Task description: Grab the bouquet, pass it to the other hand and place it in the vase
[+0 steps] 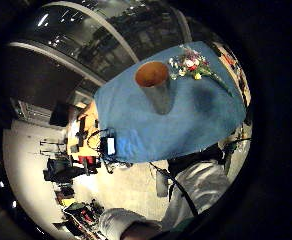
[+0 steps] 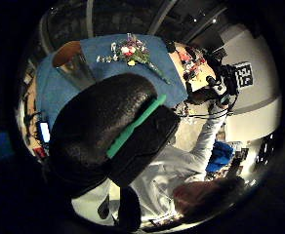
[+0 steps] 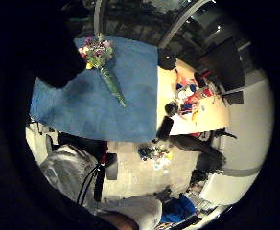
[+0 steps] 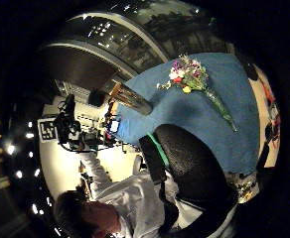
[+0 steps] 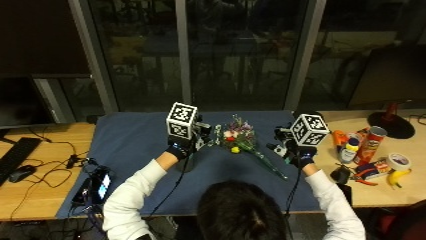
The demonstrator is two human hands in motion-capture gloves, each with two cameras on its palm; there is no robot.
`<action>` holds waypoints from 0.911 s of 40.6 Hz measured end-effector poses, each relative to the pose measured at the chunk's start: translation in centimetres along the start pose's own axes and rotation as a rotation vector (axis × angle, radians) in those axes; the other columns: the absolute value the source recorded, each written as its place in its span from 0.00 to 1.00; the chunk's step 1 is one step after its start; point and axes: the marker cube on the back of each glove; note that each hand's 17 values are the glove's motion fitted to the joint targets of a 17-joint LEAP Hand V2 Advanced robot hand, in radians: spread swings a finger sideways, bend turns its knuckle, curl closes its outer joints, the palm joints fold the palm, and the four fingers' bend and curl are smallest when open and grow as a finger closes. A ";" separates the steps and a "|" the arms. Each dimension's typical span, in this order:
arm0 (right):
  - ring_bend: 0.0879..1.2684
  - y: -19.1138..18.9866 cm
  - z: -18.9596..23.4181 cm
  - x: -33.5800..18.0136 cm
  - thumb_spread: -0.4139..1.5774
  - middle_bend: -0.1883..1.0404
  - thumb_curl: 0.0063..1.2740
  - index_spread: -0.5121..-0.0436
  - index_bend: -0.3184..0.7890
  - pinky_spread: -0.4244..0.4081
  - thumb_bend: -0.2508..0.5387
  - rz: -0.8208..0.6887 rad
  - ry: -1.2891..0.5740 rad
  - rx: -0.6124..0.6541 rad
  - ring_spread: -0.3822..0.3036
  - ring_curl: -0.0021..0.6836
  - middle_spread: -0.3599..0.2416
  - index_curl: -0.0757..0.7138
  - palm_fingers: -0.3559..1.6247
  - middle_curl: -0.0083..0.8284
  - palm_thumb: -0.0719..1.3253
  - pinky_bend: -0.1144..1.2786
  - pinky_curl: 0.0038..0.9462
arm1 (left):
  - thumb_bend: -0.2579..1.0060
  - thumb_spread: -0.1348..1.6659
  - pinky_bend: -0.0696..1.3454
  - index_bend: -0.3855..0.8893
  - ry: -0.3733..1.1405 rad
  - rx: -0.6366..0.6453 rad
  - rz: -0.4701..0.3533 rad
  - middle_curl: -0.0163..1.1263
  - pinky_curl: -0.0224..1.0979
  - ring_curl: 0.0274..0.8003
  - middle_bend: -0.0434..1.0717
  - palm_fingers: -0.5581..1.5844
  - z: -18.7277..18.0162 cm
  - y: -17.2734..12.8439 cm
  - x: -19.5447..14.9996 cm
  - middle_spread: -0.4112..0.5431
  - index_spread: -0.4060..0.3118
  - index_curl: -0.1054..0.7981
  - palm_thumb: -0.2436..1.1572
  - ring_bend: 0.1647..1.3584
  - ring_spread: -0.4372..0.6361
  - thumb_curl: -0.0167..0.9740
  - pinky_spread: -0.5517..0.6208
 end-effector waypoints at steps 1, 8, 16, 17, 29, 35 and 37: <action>0.23 0.1 0.0 0.1 0.42 0.38 0.04 0.75 0.43 0.58 0.53 0.001 -0.001 0.000 0.57 0.10 0.57 0.15 0.45 0.10 0.25 0.32 0.07 | 0.20 0.30 0.26 0.39 -0.002 -0.001 -0.001 0.05 0.07 0.04 0.23 0.36 0.0 0.0 0.0 0.57 0.59 0.14 0.18 0.17 0.58 0.03 0.63; 0.26 1.2 0.2 1.3 0.61 0.38 0.08 0.53 0.42 0.63 0.52 0.027 0.000 -0.003 0.57 0.25 0.56 0.27 0.43 0.21 0.29 0.33 0.18 | 0.19 0.49 0.29 0.40 -0.015 -0.013 0.018 0.13 0.14 0.13 0.24 0.34 0.3 0.3 0.9 0.67 0.60 0.20 0.18 0.23 0.71 0.08 0.75; 0.27 0.6 0.7 1.5 0.70 0.38 0.11 0.45 0.42 0.65 0.47 0.028 -0.031 0.002 0.58 0.31 0.56 0.33 0.43 0.27 0.31 0.32 0.22 | 0.19 0.59 0.30 0.41 0.003 -0.041 0.056 0.18 0.19 0.17 0.26 0.32 1.6 0.0 0.9 0.71 0.61 0.25 0.17 0.26 0.78 0.12 0.80; 0.27 0.3 0.9 1.5 0.71 0.38 0.11 0.45 0.42 0.65 0.46 0.028 -0.036 0.001 0.58 0.31 0.56 0.33 0.43 0.28 0.31 0.32 0.23 | 0.19 0.60 0.30 0.41 0.010 -0.044 0.057 0.18 0.19 0.18 0.26 0.32 1.8 -0.1 0.8 0.71 0.61 0.26 0.17 0.26 0.79 0.13 0.81; 0.32 -2.6 1.9 -0.7 0.76 0.28 0.15 0.44 0.32 0.71 0.39 0.083 -0.074 -0.112 0.63 0.40 0.62 0.32 0.34 0.31 0.33 0.43 0.33 | 0.19 0.65 0.29 0.42 0.071 -0.047 0.003 0.24 0.23 0.21 0.27 0.32 5.9 -2.8 1.1 0.72 0.60 0.32 0.17 0.28 0.82 0.18 0.83; 0.37 -4.5 1.1 -0.1 0.76 0.30 0.17 0.46 0.33 0.74 0.34 0.166 -0.001 -0.106 0.69 0.42 0.67 0.27 0.32 0.32 0.34 0.48 0.35 | 0.19 0.67 0.29 0.42 0.067 -0.083 0.040 0.26 0.24 0.22 0.27 0.31 6.9 -3.4 2.4 0.71 0.61 0.34 0.19 0.29 0.82 0.20 0.83; 0.41 -5.2 1.1 0.5 0.76 0.27 0.17 0.49 0.29 0.76 0.33 0.202 -0.014 -0.127 0.71 0.44 0.72 0.25 0.31 0.31 0.34 0.54 0.38 | 0.19 0.67 0.29 0.41 0.066 -0.084 0.050 0.26 0.25 0.23 0.27 0.31 7.0 -3.4 2.6 0.72 0.62 0.35 0.19 0.29 0.82 0.20 0.84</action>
